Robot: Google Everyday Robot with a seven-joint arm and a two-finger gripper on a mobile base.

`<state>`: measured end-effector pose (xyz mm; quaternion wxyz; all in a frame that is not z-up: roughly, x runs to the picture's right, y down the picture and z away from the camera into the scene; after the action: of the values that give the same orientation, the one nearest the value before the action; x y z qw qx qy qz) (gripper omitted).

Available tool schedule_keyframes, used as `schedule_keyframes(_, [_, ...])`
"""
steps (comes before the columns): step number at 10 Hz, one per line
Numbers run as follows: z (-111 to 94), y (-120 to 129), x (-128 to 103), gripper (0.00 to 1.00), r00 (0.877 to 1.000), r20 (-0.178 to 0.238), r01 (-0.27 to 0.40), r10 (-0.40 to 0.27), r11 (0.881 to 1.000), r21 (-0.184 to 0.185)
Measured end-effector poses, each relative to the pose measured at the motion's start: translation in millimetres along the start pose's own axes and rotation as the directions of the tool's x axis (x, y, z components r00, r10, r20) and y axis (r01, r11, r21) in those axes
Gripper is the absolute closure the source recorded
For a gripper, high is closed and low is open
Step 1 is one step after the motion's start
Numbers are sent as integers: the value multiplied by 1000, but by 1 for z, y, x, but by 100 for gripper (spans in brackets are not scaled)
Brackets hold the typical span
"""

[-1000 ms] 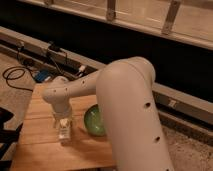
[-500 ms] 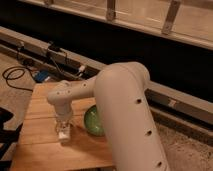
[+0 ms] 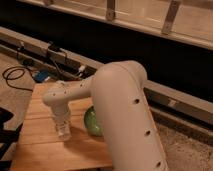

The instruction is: Place the bottle in the ceramic bowl

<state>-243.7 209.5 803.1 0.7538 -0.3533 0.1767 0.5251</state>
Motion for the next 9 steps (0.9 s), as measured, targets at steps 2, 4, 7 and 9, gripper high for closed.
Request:
schedule_keyframes(2, [-14,4,0,100,999,39,22,-22,1000,-8])
schedule_keyframes(4, [-33,6,-3,100,997,77,32,-32,999,-4])
schedule_keyframes(7, [-69,-10,-15,100,989,147,12,-17,999,31])
schedule_keyframes(9, [-83,-45,-12,100,982,189,-42,28,997,70])
